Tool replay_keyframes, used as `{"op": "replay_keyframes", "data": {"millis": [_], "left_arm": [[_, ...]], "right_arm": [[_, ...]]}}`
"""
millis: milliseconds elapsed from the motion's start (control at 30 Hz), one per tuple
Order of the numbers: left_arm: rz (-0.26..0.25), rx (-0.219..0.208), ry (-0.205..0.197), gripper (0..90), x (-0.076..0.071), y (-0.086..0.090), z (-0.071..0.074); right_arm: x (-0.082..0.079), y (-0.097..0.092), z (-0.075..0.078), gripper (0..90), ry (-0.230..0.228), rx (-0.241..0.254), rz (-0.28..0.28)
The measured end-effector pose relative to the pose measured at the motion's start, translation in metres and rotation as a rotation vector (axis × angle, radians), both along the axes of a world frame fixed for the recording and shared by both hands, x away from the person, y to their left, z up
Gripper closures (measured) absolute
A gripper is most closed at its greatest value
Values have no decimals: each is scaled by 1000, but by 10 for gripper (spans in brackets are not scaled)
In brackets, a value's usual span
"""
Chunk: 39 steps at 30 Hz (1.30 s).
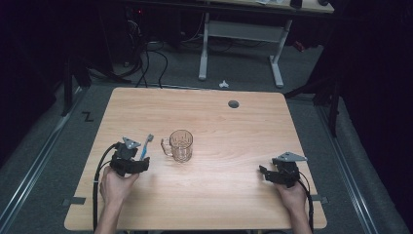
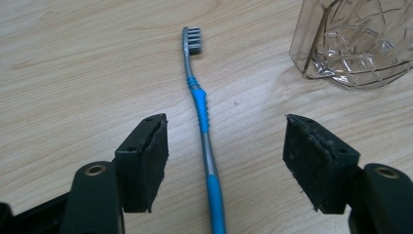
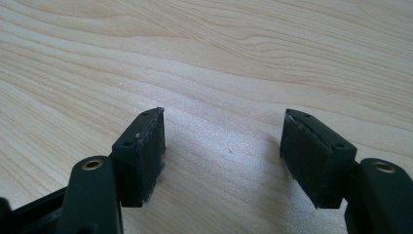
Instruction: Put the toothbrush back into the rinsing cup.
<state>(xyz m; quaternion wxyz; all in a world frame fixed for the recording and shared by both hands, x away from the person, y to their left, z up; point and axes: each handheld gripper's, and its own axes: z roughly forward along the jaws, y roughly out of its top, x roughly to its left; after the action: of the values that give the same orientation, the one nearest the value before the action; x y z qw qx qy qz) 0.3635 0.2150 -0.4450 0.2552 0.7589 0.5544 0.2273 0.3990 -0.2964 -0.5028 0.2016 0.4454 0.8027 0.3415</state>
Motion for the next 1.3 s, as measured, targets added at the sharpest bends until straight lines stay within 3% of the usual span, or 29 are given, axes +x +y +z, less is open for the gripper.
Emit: {"op": "replay_keyframes", "data": {"millis": [100, 400, 533, 633, 833, 1100, 1300], "left_arm": [[7, -12, 4, 337, 5, 1, 0], [5, 24, 24, 340, 24, -4, 5], [7, 1, 43, 340, 32, -3, 5], [12, 21, 62, 336, 38, -3, 5], [12, 16, 60, 333, 45, -4, 7], [59, 7, 118, 384, 57, 3, -2], [52, 26, 167, 441, 68, 1, -8]], "right_arm": [[0, 0, 0, 337, 0, 0, 0], [0, 0, 0, 337, 0, 0, 0], [0, 0, 0, 337, 0, 0, 0], [0, 0, 0, 337, 0, 0, 0], [0, 0, 0, 337, 0, 0, 0], [0, 0, 0, 337, 1, 0, -1], [0, 0, 0, 337, 1, 0, -1]]}}
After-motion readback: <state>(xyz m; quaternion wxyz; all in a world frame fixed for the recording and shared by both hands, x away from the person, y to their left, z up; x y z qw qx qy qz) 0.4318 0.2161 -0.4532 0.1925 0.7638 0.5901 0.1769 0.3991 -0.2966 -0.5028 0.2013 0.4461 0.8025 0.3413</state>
